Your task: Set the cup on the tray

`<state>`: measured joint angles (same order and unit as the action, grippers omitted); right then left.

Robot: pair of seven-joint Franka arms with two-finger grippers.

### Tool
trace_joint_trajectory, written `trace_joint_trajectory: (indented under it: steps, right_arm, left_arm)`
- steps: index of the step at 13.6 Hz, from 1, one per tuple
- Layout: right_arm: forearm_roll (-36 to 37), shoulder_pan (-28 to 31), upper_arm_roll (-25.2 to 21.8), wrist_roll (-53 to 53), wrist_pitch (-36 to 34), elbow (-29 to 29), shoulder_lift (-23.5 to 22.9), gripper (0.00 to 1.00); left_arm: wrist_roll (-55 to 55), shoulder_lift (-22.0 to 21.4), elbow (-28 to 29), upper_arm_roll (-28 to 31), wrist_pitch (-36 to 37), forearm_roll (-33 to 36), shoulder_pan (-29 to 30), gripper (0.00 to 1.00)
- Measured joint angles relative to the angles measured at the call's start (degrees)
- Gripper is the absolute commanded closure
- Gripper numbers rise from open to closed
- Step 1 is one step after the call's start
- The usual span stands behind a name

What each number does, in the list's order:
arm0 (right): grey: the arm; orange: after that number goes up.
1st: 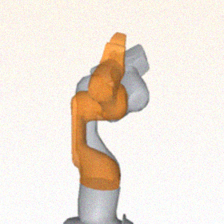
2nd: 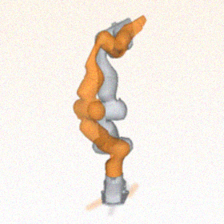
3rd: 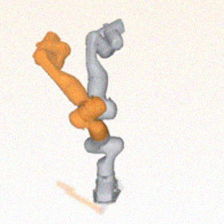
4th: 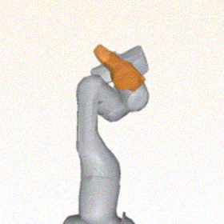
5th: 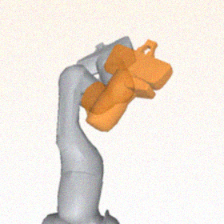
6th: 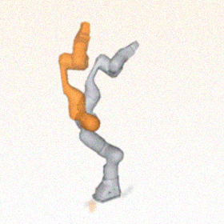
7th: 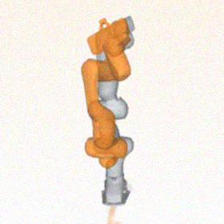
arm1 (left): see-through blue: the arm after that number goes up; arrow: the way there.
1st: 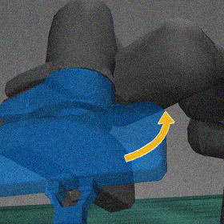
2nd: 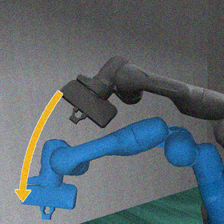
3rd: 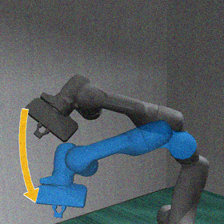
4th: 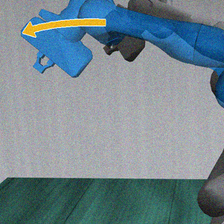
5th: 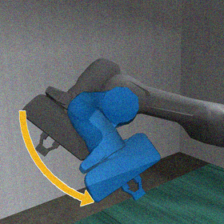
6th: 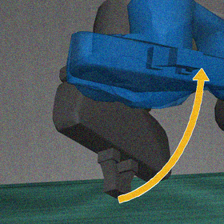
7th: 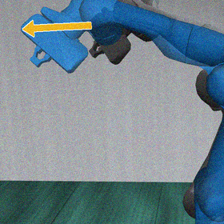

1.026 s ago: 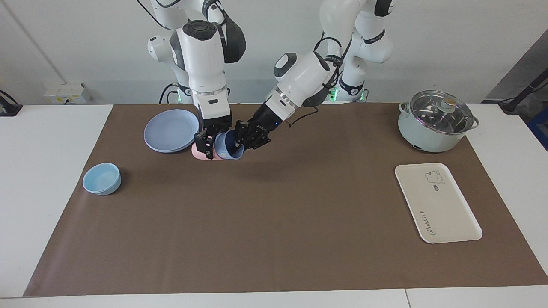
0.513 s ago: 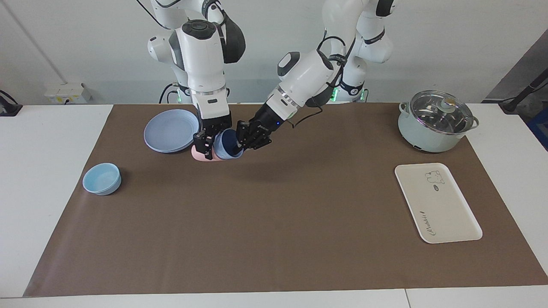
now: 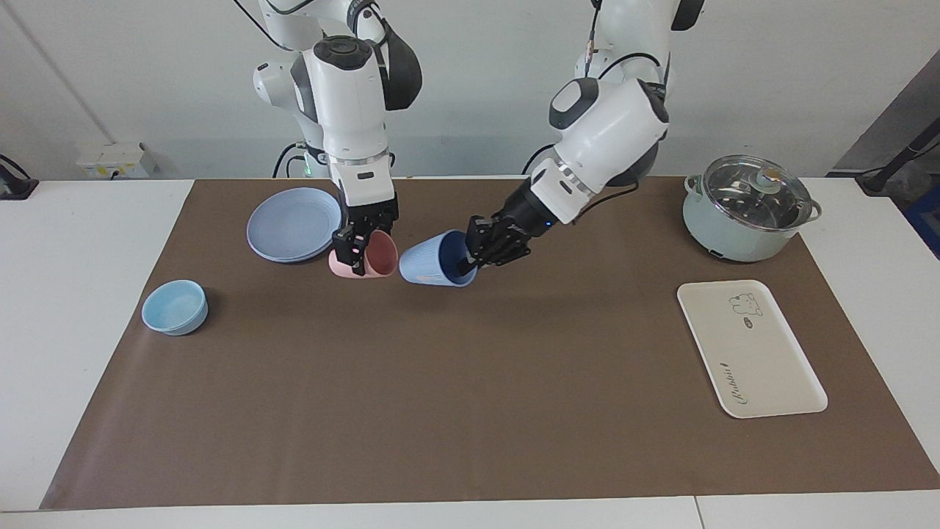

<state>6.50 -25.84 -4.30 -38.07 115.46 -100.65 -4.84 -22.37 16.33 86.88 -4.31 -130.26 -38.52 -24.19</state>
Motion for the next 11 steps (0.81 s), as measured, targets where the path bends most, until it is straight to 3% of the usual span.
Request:
trace_joint_trajectory:
  steps: [6,11]
  right_arm:
    - [-3.2,4.8,-0.3,0.1,3.4,0.0,0.0,1.0]
    - [-21.9,13.7,-0.5,-11.7,12.9,-1.7,-0.5,1.0]
  left_arm:
    - [4.1,0.0,-0.8,0.4,3.5,15.4,10.6,1.0]
    - [24.9,-1.3,4.7,0.7,3.7,16.9,23.7,1.0]
